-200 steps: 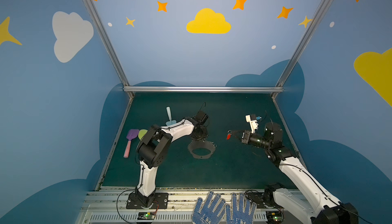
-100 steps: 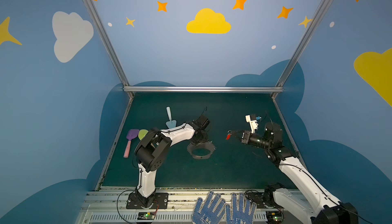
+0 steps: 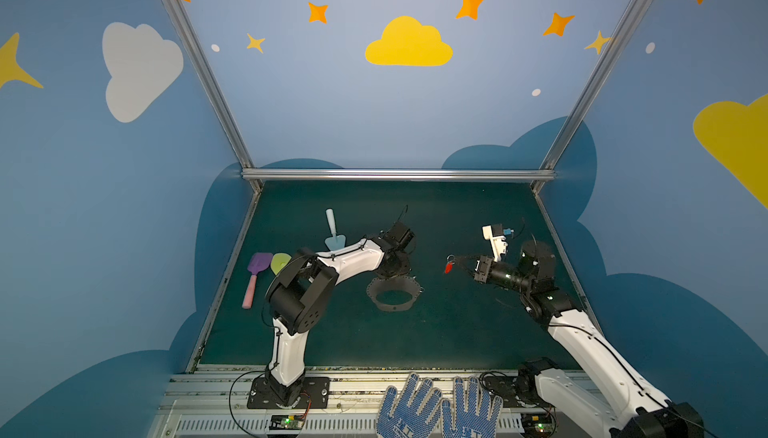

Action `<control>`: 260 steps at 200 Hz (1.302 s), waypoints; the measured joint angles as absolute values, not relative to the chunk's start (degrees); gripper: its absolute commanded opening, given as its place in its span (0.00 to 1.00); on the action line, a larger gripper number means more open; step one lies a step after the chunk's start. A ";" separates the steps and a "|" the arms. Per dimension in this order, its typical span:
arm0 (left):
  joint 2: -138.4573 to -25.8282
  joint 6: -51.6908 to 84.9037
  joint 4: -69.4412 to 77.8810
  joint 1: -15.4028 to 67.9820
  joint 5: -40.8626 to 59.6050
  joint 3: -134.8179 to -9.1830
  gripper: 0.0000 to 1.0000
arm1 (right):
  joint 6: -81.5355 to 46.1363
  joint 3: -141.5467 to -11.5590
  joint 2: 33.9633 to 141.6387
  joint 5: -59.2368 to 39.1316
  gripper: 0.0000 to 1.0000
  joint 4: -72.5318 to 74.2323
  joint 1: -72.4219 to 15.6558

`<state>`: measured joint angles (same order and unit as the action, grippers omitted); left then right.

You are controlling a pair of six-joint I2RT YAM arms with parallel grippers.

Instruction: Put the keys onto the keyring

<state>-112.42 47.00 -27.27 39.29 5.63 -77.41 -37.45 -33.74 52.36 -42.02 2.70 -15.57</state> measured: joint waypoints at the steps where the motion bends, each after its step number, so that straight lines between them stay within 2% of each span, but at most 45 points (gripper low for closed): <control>1: -112.49 46.96 -27.27 39.29 5.63 -77.49 0.32 | -37.45 -33.74 52.36 -42.02 0.00 2.68 -15.57; 39: -114.26 46.02 -27.73 39.29 5.63 -79.48 0.21 | -37.45 -33.71 52.36 -42.02 0.00 2.70 -15.57; 89: -115.02 45.19 -28.93 39.29 5.65 -79.70 0.31 | -37.50 -33.67 52.34 -42.02 0.00 2.74 -15.57; 127: -115.00 44.80 -29.15 39.29 5.26 -78.76 0.33 | -37.54 -33.34 52.34 -42.04 0.00 2.76 -15.55; 169: -114.87 44.12 -29.10 39.18 4.95 -78.72 0.25 | -37.78 -33.34 52.34 -42.04 0.00 3.09 -15.51; 223: -114.87 43.05 -28.93 39.11 5.15 -78.72 0.04 | -38.37 -33.34 52.34 -42.04 0.00 3.20 -15.51; 260: -114.76 42.22 -28.97 39.05 5.15 -78.74 0.04 | -38.61 -33.34 52.38 -42.04 0.00 3.33 -15.51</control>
<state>-114.76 42.22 -28.97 39.05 5.15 -78.74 -38.61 -33.34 52.38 -42.04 3.33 -15.51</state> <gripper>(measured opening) 0.048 0.052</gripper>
